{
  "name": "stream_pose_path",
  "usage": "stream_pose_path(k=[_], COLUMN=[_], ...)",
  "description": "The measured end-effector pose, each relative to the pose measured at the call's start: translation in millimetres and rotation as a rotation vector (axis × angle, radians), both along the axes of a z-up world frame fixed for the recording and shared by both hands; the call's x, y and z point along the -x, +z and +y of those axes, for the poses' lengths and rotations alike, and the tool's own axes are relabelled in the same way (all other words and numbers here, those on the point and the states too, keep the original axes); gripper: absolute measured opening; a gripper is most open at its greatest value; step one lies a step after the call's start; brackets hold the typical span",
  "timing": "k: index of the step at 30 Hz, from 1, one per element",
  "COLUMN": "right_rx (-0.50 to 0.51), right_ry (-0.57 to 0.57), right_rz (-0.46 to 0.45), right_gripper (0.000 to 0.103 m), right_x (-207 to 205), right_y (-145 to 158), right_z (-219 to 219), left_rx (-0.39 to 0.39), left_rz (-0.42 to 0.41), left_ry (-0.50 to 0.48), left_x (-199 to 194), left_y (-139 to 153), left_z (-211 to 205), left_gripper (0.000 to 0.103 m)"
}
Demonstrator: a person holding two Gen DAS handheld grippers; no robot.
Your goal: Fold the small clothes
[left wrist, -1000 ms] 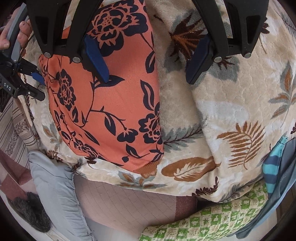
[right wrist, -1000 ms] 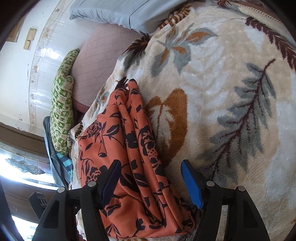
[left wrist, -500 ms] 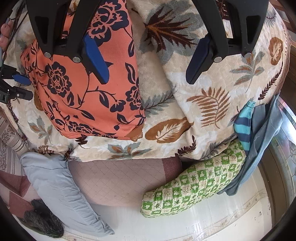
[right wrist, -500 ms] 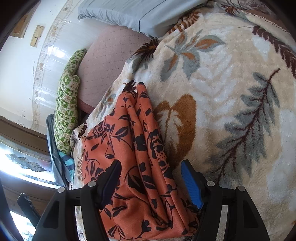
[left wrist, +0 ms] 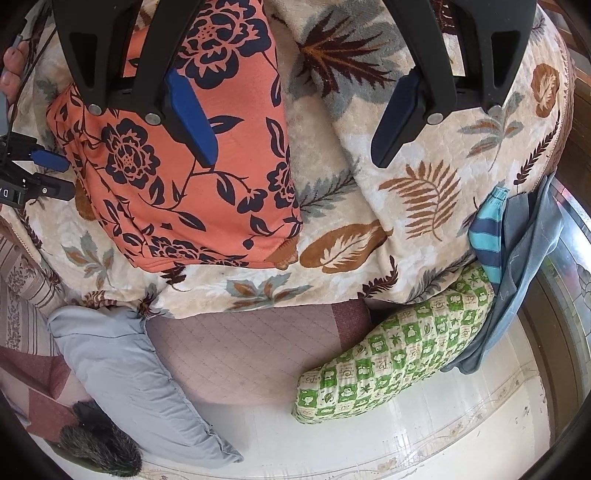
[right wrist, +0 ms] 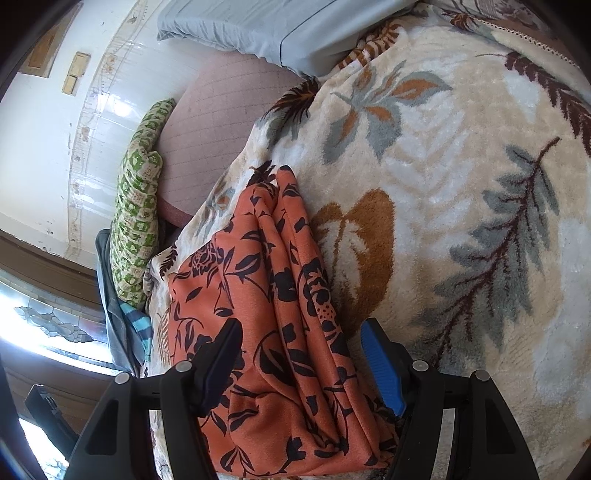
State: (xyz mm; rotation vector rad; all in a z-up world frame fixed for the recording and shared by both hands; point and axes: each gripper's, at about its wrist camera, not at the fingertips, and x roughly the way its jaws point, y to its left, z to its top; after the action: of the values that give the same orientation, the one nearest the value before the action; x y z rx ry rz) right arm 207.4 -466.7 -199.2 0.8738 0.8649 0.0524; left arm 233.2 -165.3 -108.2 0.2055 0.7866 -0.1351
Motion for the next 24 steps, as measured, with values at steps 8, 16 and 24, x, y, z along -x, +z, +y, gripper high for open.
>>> stream_pose_path(k=[8,16,24], right_rx=[-0.001,-0.002,-0.016], right_ry=[-0.002,0.004,0.012], right_rz=[0.001,0.004,0.044], right_gripper=[0.070,0.070,0.071], right_x=[0,-1,-10], right_y=[0,-2,-14], right_z=[0,1,0], left_rx=[0.003,0.046,0.257], left_rz=[0.006,0.050,0.310], left_ry=[-0.007,-0.045,-0.177], left_x=[0,-6,-39], left_y=[-3,-13,-56], left_z=[-4,-9,-19], left_gripper=[0.085,0.085,0.095])
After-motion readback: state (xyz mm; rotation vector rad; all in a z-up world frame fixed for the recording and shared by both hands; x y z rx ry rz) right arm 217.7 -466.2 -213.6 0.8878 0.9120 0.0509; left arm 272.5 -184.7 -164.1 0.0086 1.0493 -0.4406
